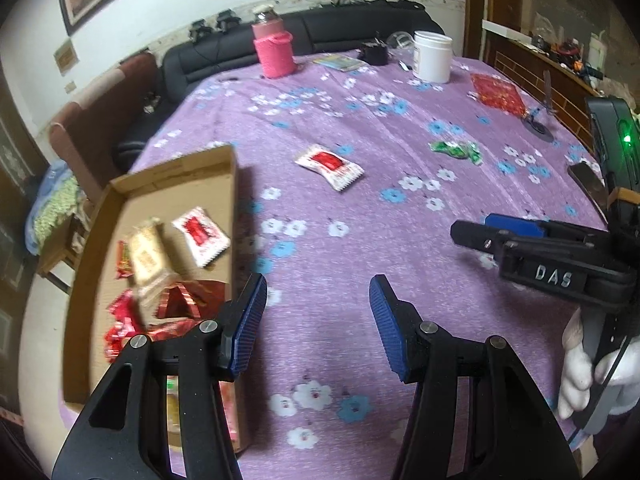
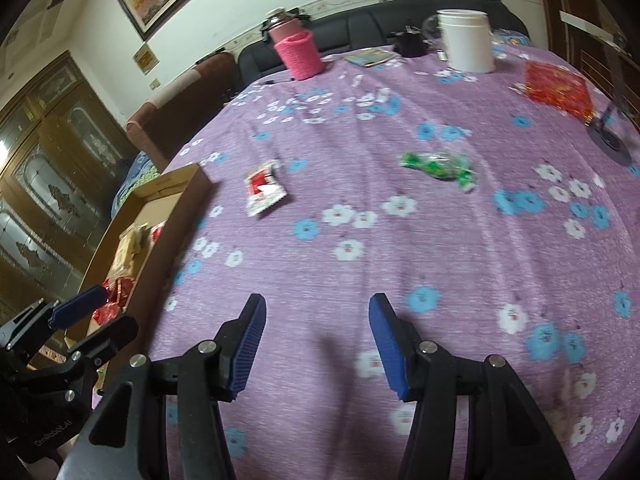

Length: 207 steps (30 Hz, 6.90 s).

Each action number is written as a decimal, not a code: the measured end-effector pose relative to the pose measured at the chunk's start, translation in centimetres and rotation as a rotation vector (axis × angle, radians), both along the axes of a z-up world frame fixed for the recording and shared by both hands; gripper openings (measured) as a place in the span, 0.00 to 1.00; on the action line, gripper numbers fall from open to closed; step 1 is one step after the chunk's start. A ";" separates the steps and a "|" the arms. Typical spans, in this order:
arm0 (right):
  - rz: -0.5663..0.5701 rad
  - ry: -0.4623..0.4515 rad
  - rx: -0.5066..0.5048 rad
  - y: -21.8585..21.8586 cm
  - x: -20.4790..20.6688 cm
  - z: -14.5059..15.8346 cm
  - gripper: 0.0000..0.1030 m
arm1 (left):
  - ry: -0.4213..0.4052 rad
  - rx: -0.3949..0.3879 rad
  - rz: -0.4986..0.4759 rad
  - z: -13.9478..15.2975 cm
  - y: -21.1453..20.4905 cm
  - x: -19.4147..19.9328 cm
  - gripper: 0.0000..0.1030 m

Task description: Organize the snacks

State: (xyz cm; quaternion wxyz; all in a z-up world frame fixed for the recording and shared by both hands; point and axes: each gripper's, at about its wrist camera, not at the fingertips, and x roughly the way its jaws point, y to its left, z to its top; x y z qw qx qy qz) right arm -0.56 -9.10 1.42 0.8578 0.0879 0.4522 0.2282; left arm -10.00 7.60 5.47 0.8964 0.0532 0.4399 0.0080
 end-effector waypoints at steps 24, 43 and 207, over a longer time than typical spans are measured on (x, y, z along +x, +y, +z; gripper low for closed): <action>-0.111 -0.087 -0.037 -6.0 6.1 1.8 0.56 | 0.145 -0.206 -0.113 -5.6 -3.1 2.2 0.87; -0.100 -0.042 -0.164 -3.5 11.7 -0.7 0.21 | 0.126 -0.422 -0.040 -2.4 1.0 4.7 0.97; 0.186 -0.182 -0.127 13.5 -6.8 2.5 0.68 | -0.138 -0.024 0.383 0.9 11.2 -5.5 0.62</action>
